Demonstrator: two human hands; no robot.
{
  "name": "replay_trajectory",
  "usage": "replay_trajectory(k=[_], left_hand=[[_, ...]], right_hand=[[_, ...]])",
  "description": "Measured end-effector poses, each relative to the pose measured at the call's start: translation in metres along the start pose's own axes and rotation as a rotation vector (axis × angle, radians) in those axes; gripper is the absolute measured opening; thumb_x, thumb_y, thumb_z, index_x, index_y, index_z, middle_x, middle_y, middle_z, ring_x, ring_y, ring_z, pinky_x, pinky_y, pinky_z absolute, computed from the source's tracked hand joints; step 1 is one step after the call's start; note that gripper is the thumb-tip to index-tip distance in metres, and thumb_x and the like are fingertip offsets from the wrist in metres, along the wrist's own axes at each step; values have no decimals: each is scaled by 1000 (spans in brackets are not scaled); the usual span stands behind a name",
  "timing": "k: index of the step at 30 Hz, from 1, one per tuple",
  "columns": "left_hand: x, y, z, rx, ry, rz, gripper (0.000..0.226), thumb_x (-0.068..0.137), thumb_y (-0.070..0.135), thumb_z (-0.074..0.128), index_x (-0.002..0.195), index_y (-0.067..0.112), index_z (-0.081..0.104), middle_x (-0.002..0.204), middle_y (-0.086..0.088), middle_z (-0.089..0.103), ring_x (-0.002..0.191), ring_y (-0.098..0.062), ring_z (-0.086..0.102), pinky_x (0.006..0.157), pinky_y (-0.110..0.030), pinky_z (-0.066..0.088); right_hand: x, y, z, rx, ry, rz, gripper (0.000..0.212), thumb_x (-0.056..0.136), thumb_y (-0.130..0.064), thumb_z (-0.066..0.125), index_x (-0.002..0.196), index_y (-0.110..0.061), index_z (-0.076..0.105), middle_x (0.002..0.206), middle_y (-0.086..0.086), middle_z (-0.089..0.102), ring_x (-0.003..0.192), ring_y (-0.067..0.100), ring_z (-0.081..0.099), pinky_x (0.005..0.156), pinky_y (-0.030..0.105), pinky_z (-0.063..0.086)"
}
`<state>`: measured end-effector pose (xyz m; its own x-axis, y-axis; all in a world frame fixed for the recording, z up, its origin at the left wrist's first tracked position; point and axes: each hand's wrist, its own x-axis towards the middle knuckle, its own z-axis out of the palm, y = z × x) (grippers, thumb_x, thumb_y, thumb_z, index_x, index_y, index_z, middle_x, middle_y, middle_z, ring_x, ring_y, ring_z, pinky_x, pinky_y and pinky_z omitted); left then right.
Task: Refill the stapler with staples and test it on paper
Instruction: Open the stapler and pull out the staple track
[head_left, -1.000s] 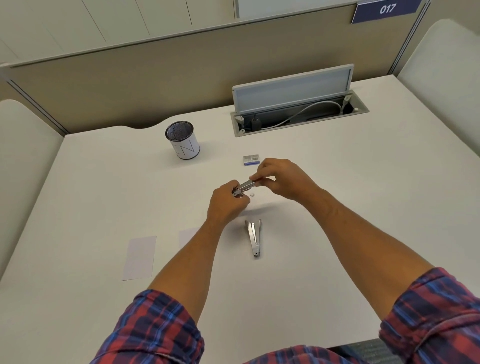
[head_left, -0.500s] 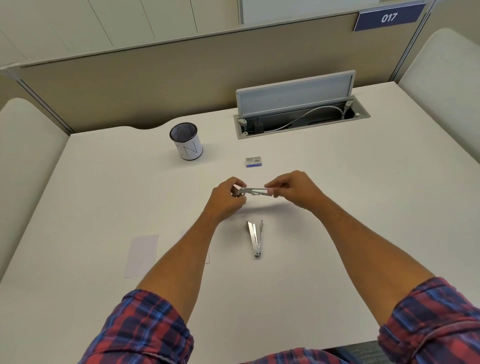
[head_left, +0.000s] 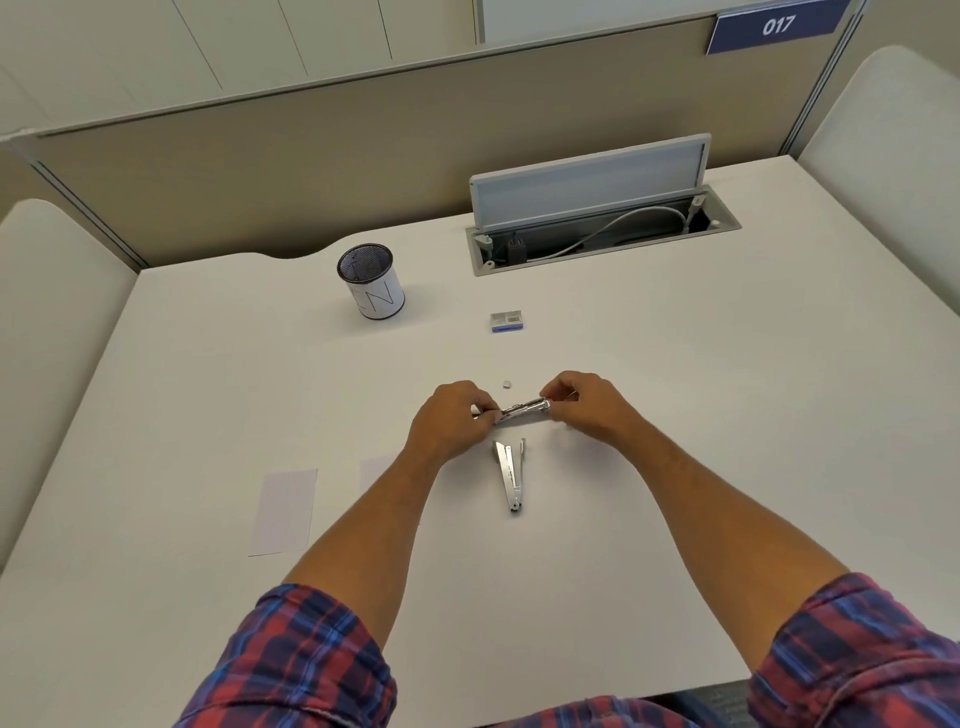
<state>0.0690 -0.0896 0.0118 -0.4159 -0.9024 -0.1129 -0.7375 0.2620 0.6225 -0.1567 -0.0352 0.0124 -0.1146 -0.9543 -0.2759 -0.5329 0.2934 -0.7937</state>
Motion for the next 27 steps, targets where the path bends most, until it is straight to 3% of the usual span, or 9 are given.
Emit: replay_trajectory(k=[3, 6, 9, 15, 19, 22, 24, 27], left_hand=[[1, -4, 3, -103, 17, -24, 7, 82, 27, 75, 87, 28, 80, 89, 11, 70, 88, -8, 64, 79, -35, 55], [2, -3, 5, -134, 31, -38, 7, 81, 23, 78, 86, 25, 81, 87, 12, 73, 81, -6, 64, 75, -30, 53], [2, 1, 8, -163, 45, -61, 8, 80, 17, 78, 85, 23, 81, 82, 8, 75, 80, -12, 66, 75, -29, 53], [-2, 2, 13, -253, 53, -104, 9, 79, 13, 78, 82, 21, 82, 74, 7, 75, 71, -11, 65, 70, -26, 51], [-2, 2, 15, -202, 46, -83, 6, 78, 20, 78, 81, 26, 80, 74, 11, 73, 72, -7, 66, 73, -31, 57], [-2, 7, 16, -164, 76, -60, 9, 78, 35, 78, 83, 28, 77, 81, 13, 71, 79, -4, 67, 75, -31, 58], [0, 13, 14, -172, 141, -45, 16, 81, 40, 74, 87, 26, 76, 89, 12, 72, 82, -5, 67, 76, -29, 57], [12, 21, 9, -124, 216, -41, 13, 86, 35, 69, 88, 23, 76, 90, 11, 72, 82, -9, 67, 79, -33, 55]], right_hand=[[3, 5, 4, -195, 13, -156, 21, 79, -14, 77, 99, -20, 73, 93, 1, 66, 84, 14, 62, 73, 21, 47], [6, 10, 8, -298, 52, -230, 17, 83, -18, 78, 99, -17, 75, 93, 3, 63, 87, 19, 61, 78, 30, 50], [5, 13, 10, -312, 45, -231, 17, 81, -22, 81, 97, -17, 78, 93, -1, 62, 86, 16, 60, 77, 35, 51], [7, 6, 5, -350, -9, -186, 16, 80, -23, 82, 95, -19, 80, 94, -3, 64, 87, 16, 62, 80, 37, 52], [12, -8, -2, -543, -106, -159, 18, 79, -29, 81, 96, -25, 79, 92, -7, 62, 88, 18, 63, 77, 37, 54], [16, -21, -7, -691, -135, -144, 34, 78, -46, 81, 102, -24, 75, 97, -6, 64, 94, 18, 63, 79, 36, 54], [21, -28, -9, -659, -63, -141, 37, 83, -49, 77, 110, -23, 74, 106, -5, 69, 99, 18, 64, 85, 37, 53], [31, -35, -2, -478, 53, -135, 27, 90, -32, 73, 114, -19, 76, 112, 0, 74, 101, 19, 67, 90, 36, 54]])
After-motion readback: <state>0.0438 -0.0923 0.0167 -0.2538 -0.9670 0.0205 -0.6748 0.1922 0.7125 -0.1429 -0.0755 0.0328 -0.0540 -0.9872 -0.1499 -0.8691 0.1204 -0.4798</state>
